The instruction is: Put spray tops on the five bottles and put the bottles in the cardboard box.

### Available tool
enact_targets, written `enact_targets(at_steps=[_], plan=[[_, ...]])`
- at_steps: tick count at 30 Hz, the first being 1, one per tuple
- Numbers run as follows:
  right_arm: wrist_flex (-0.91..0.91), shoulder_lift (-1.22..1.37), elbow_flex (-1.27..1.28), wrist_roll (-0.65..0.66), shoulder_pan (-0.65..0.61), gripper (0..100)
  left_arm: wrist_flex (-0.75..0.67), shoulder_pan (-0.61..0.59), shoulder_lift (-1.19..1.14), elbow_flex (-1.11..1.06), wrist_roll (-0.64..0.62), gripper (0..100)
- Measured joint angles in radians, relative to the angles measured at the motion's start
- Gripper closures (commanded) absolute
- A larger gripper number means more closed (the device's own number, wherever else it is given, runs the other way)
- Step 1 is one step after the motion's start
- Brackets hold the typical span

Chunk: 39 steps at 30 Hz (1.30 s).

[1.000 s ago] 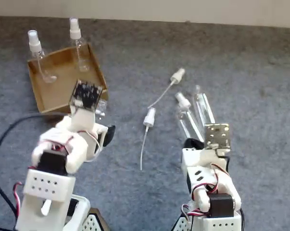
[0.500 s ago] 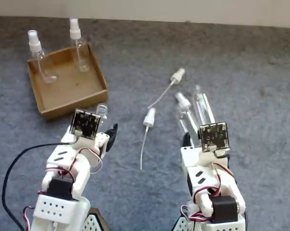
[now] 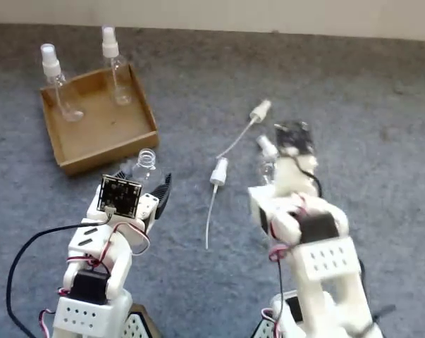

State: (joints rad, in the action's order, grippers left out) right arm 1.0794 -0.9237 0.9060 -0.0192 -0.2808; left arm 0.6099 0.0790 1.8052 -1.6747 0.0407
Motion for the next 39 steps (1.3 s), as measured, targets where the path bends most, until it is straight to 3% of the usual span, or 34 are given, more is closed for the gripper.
enact_targets(at_steps=[6, 18, 28, 39], plan=[[0.0, 0.319, -0.184, -0.012, -0.083, 83.1, 0.0, -0.003, 0.0, 0.0, 0.0, 85], [0.006, 0.882, -0.591, -0.19, -0.101, 82.9, 0.0, -0.064, 0.0, 0.0, 0.0, 85], [0.14, 1.227, -0.988, -0.299, -0.18, 82.8, 0.018, -0.066, 0.0, 0.0, 0.0, 85], [0.212, 1.481, -1.227, -0.325, -0.181, 83.1, 0.023, -0.066, 0.0, 0.0, 0.0, 85]])
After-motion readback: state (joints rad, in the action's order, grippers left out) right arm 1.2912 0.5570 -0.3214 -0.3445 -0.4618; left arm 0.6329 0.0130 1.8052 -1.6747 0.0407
